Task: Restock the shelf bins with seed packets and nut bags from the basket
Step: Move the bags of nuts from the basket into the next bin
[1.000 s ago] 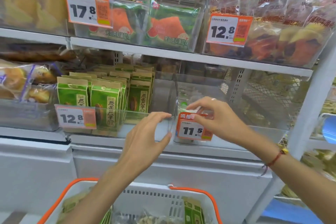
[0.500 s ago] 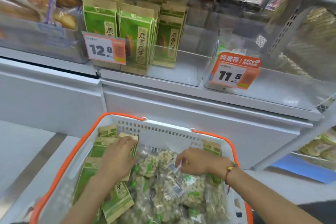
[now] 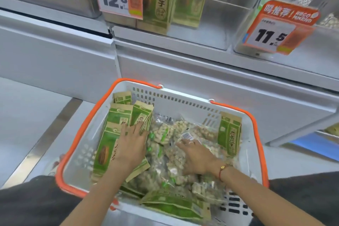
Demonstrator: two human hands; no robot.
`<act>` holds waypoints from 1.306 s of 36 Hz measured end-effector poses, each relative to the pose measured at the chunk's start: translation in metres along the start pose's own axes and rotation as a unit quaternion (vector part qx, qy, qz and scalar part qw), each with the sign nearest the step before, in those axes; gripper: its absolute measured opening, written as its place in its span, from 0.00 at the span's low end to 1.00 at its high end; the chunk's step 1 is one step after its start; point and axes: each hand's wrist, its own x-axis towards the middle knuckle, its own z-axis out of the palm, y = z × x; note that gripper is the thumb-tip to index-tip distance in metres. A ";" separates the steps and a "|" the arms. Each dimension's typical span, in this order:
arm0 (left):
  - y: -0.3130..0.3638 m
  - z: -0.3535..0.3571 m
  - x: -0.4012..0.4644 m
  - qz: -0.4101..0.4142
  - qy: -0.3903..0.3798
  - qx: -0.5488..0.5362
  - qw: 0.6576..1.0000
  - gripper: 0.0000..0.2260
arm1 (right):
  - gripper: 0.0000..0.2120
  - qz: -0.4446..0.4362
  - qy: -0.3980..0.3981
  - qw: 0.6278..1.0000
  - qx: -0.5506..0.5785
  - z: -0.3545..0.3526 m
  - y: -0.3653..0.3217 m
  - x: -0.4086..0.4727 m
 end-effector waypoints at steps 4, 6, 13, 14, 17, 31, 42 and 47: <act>0.002 -0.009 0.006 0.005 0.063 -0.091 0.994 0.20 | 0.29 0.030 -0.018 0.939 0.342 -0.043 -0.004 -0.013; 0.005 -0.015 0.013 0.047 0.035 -0.201 0.978 0.26 | 0.16 0.023 -0.063 0.850 0.522 -0.060 -0.001 -0.021; 0.015 -0.049 0.020 0.073 -0.119 -0.514 0.846 0.24 | 0.33 -0.010 -0.177 0.707 0.684 -0.073 0.021 -0.029; 0.014 -0.049 0.022 0.063 -0.108 -0.520 0.845 0.20 | 0.34 -0.014 -0.169 0.718 0.675 -0.075 0.020 -0.031; 0.012 -0.050 0.021 0.039 -0.098 -0.536 0.838 0.14 | 0.30 -0.010 -0.091 0.796 0.599 -0.079 0.016 -0.036; 0.054 -0.045 0.007 -0.049 -0.183 -0.769 0.611 0.33 | 0.17 0.122 0.136 0.709 0.681 -0.069 0.018 -0.041; 0.041 -0.051 0.015 -0.139 -0.020 -0.824 0.550 0.39 | 0.14 0.071 0.107 0.928 0.350 -0.082 0.027 -0.033; 0.030 -0.042 0.016 -0.142 -0.041 -0.785 0.601 0.26 | 0.25 0.122 0.023 0.989 0.080 -0.041 0.047 -0.024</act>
